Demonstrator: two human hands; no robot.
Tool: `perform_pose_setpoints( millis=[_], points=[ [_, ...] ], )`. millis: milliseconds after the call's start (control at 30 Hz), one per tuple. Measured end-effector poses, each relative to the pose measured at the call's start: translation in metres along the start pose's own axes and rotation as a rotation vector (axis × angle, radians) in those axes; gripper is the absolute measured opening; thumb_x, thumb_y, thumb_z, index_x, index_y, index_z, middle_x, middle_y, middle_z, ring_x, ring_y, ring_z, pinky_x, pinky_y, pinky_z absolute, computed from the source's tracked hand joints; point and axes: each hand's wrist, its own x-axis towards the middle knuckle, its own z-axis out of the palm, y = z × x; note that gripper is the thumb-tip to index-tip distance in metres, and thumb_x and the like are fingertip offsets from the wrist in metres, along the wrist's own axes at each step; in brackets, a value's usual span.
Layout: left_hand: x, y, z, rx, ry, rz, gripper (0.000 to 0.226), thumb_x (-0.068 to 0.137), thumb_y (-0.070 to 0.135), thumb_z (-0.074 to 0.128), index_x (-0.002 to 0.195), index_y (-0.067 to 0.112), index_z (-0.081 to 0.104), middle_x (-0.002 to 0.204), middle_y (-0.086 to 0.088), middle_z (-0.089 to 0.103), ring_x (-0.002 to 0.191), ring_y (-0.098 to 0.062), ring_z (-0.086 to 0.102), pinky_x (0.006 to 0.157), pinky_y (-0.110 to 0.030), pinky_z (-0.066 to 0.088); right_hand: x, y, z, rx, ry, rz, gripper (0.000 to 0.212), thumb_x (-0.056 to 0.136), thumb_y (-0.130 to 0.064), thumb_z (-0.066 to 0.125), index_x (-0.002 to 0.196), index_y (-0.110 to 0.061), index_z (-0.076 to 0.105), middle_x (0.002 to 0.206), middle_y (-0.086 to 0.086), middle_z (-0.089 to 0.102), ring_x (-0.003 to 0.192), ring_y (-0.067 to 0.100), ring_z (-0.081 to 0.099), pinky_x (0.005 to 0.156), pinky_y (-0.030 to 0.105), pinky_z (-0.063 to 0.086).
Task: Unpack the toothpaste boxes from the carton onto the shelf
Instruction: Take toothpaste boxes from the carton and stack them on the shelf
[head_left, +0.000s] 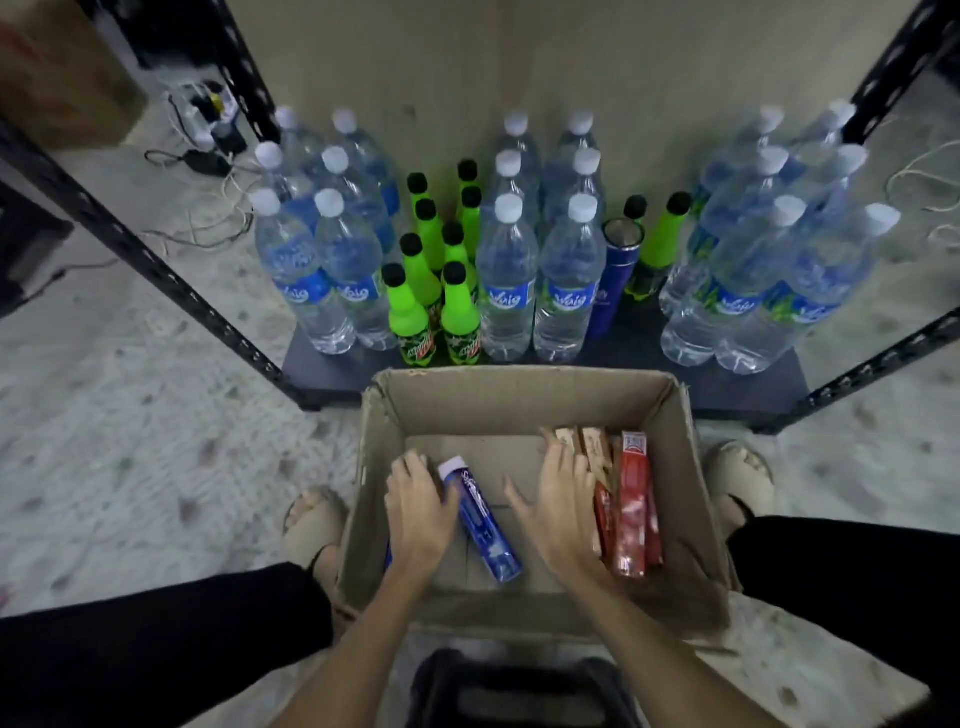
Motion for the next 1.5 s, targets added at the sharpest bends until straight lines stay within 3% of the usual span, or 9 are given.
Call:
perform_pose_setpoints(
  millis=[233,433,600,800,967,1233,1333,1433,1500],
  points=[
    [0.01,-0.038,0.042,0.111,-0.201,-0.154,0.067,0.088,0.024,0.069,0.141,-0.002,0.035,0.132,-0.024,0.049,0.123,-0.041,0.05,0.101,-0.046,0.04,-0.01,0.011,0.056,0.029,-0.377,0.074,0.075,0.087,-0.054,0.065,0.149,-0.026,0.033,0.139,0.004,0.054,0.124,0.025,0.047,0.102,0.038,0.037],
    [0.015,-0.06,0.067,0.213,-0.305,-0.176,0.096,0.088,0.03,0.071,0.155,-0.004,0.011,0.144,-0.023,0.037,0.133,-0.038,0.041,0.111,-0.041,0.033,-0.02,-0.002,0.094,0.039,-0.558,0.163,0.102,0.078,-0.054,0.076,0.154,-0.023,0.016,0.141,0.008,0.053,0.129,0.026,0.05,0.108,0.041,0.033],
    [0.019,-0.065,0.068,0.342,-0.309,-0.136,0.096,0.089,0.03,0.067,0.156,-0.005,0.007,0.15,-0.025,0.029,0.138,-0.038,0.035,0.117,-0.041,0.029,-0.025,-0.01,0.113,-0.048,-0.521,0.109,0.111,0.076,-0.054,0.078,0.157,-0.021,0.01,0.138,0.009,0.052,0.121,0.025,0.048,0.1,0.037,0.038],
    [0.025,-0.057,0.069,0.355,-0.347,-0.187,0.091,0.096,0.029,0.058,0.157,-0.003,-0.001,0.15,-0.026,0.02,0.137,-0.039,0.029,0.114,-0.043,0.032,-0.022,-0.013,0.123,-0.084,-0.44,0.124,0.112,0.076,-0.033,0.084,0.157,-0.021,0.007,0.136,0.01,0.057,0.119,0.023,0.054,0.098,0.034,0.043],
    [0.026,-0.06,0.074,0.358,-0.357,-0.194,0.092,0.094,0.029,0.062,0.159,0.007,0.0,0.148,-0.021,0.012,0.136,-0.037,0.026,0.113,-0.046,0.037,-0.018,-0.001,0.121,-0.062,-0.401,0.127,0.108,0.076,-0.031,0.085,0.157,-0.021,0.015,0.136,0.01,0.058,0.12,0.022,0.055,0.097,0.034,0.046],
    [0.025,-0.073,0.084,0.175,-0.31,-0.129,0.082,0.096,0.035,0.059,0.16,0.013,0.013,0.161,-0.015,-0.006,0.149,-0.034,0.005,0.123,-0.045,0.021,-0.015,0.034,0.112,-0.187,-0.307,0.12,0.099,0.065,-0.043,0.091,0.147,-0.017,0.042,0.114,0.01,0.069,0.099,0.023,0.063,0.086,0.036,0.051],
    [0.025,-0.078,0.085,0.112,-0.32,-0.081,0.074,0.097,0.026,0.06,0.159,0.016,0.02,0.161,-0.014,0.009,0.148,-0.034,0.021,0.121,-0.047,0.029,-0.015,0.04,0.11,-0.209,-0.297,0.101,0.095,0.066,-0.048,0.089,0.145,-0.017,0.045,0.115,0.01,0.069,0.1,0.023,0.063,0.088,0.037,0.05],
    [0.031,-0.081,0.083,0.083,-0.21,-0.076,0.044,0.099,0.033,0.058,0.14,0.028,0.042,0.132,0.003,0.048,0.128,-0.026,0.051,0.102,-0.041,0.048,-0.017,0.041,0.113,-0.24,-0.292,0.096,0.094,0.067,-0.051,0.088,0.143,-0.017,0.046,0.112,0.011,0.068,0.099,0.024,0.062,0.088,0.038,0.05],
    [0.033,-0.08,0.078,0.063,-0.257,-0.017,0.054,0.097,0.025,0.064,0.147,0.022,0.042,0.136,0.002,0.044,0.128,-0.02,0.048,0.106,-0.035,0.046,-0.018,0.042,0.113,-0.215,-0.296,0.101,0.093,0.071,-0.052,0.085,0.147,-0.017,0.042,0.115,0.01,0.066,0.102,0.023,0.06,0.09,0.038,0.049]
  ],
)
